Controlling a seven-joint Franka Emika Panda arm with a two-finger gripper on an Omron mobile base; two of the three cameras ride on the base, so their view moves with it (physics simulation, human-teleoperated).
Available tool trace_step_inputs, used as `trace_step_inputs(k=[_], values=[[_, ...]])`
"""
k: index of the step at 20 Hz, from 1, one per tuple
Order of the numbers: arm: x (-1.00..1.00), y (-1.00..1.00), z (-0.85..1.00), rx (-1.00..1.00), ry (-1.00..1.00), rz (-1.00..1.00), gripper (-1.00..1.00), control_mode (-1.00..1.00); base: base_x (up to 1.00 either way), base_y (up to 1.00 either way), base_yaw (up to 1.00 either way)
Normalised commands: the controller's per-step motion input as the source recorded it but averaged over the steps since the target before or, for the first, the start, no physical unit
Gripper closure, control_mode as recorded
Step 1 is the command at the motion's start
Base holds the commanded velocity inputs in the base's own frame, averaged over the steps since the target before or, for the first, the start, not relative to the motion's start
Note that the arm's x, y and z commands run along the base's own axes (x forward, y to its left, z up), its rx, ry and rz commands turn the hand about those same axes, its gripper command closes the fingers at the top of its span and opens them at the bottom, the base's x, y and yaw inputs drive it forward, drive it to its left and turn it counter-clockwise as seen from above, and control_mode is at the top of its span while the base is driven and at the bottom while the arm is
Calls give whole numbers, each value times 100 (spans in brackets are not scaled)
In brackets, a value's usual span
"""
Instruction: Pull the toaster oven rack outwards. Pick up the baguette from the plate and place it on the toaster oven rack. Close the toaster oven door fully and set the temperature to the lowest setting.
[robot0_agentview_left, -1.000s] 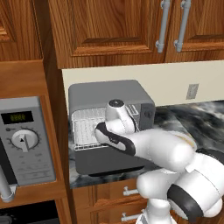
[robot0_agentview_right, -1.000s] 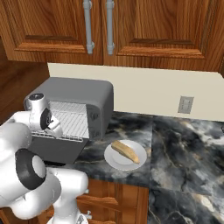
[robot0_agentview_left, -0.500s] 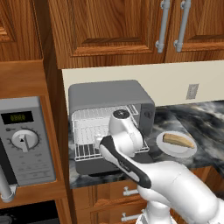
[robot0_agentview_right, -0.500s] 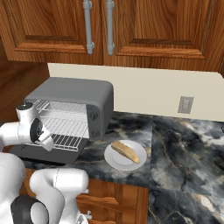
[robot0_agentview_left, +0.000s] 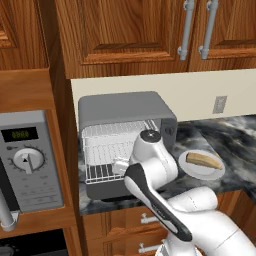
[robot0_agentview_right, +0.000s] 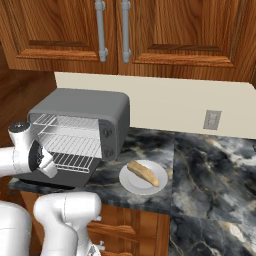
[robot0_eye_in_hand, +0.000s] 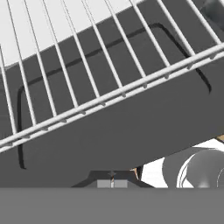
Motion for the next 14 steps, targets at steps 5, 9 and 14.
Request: trace_step_inputs(k=[5,9,14], values=[[-30,-8,100,3,-1,0,-100,-100,0,0,0],[-55,-41,77,2,1,-8,-100,-100,0,0,0],[-19,-88,72,2,4,-12,-100,-100,0,0,0]])
